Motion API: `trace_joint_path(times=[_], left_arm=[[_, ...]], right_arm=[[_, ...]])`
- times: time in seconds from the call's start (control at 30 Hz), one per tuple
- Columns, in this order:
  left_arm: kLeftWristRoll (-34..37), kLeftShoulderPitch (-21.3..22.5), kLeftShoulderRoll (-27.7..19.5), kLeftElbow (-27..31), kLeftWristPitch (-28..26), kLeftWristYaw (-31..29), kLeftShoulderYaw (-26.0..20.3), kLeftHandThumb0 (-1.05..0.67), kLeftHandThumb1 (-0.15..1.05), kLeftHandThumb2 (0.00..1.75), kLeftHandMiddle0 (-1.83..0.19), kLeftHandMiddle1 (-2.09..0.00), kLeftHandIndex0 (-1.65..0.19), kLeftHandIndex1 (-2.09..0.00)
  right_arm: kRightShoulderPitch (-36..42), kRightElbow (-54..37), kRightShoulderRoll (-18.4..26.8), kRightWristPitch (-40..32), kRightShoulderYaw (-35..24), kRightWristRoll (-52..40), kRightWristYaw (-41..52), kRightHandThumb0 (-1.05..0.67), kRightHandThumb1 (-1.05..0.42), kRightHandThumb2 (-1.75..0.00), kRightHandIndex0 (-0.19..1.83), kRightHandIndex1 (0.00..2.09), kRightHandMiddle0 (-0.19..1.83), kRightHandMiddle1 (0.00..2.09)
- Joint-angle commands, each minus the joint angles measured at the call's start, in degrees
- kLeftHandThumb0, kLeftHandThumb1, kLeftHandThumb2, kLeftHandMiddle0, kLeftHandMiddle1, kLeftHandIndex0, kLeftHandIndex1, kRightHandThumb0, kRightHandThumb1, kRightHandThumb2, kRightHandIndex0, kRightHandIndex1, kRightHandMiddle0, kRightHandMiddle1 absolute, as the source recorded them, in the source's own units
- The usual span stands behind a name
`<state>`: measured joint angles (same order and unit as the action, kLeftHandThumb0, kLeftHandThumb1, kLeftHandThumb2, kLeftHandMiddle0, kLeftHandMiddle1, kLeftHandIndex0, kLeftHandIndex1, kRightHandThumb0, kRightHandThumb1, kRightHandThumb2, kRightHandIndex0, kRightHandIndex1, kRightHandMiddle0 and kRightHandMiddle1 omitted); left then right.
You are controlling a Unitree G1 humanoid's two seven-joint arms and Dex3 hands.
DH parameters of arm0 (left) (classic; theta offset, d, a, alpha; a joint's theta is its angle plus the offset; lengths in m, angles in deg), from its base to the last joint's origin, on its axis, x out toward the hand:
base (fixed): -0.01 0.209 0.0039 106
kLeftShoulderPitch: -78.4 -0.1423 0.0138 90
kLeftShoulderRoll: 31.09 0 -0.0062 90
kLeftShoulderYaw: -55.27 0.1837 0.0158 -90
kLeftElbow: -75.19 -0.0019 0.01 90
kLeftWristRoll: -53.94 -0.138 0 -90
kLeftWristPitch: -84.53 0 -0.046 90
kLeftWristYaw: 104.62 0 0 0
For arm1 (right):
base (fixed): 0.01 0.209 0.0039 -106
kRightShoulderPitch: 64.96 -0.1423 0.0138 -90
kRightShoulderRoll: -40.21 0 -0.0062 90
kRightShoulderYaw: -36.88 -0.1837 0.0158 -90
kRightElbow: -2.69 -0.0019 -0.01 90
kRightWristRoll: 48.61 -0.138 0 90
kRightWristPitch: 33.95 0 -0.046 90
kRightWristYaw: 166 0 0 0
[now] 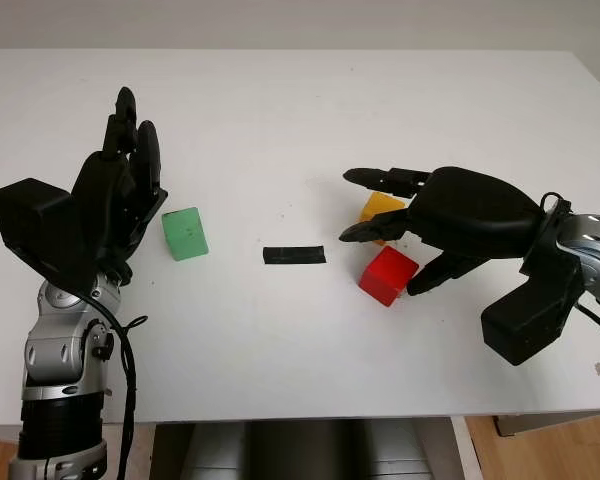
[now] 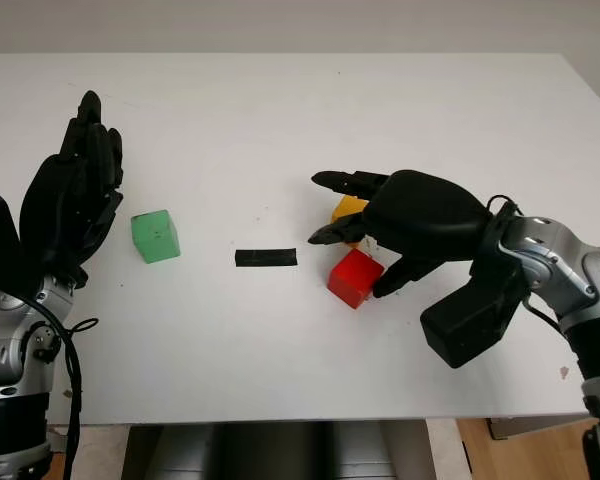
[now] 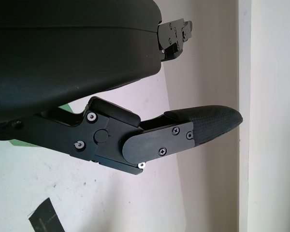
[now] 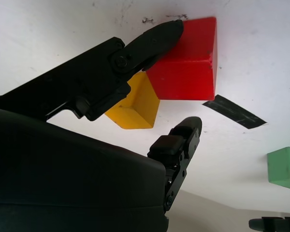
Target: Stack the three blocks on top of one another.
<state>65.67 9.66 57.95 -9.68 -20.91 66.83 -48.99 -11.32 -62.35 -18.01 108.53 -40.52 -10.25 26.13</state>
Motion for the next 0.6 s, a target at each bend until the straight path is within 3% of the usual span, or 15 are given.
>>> trace_joint_path(times=[0.0, 0.33, 0.47, 0.57], left_arm=[[0.04, 0.29, -0.53, 1.00, -0.14, 0.08, -0.18, -0.85, 1.05, 0.66, 0.19, 0.00, 0.19, 0.00], [0.05, 0.41, -0.27, 1.21, -0.35, 0.48, -0.02, -0.85, 1.05, 0.65, 0.19, 0.00, 0.19, 0.00], [0.07, 0.19, -0.24, 1.33, -0.28, 0.52, -0.03, -0.85, 1.05, 0.65, 0.19, 0.00, 0.19, 0.00], [-0.02, -0.01, -0.23, 1.54, -0.31, 0.58, 0.02, -0.85, 1.05, 0.65, 0.19, 0.00, 0.19, 0.00]], right_arm=[[-0.28, 0.52, -0.17, 1.03, 0.12, -0.45, -1.17, -0.58, -0.76, -0.05, 0.14, 0.06, 0.78, 0.14], [0.31, 3.28, -0.36, 4.80, 0.32, -0.56, -4.65, -0.45, -0.78, -0.06, 0.23, 0.09, 0.99, 0.27], [-0.12, 3.79, -0.50, 5.51, 0.37, 0.65, -6.69, -0.35, -0.81, -0.06, 0.32, 0.07, 0.89, 0.74], [-0.51, 3.79, -0.68, 4.95, 0.44, 1.36, -7.50, -0.35, -0.83, -0.06, 0.34, 0.07, 0.81, 0.89]])
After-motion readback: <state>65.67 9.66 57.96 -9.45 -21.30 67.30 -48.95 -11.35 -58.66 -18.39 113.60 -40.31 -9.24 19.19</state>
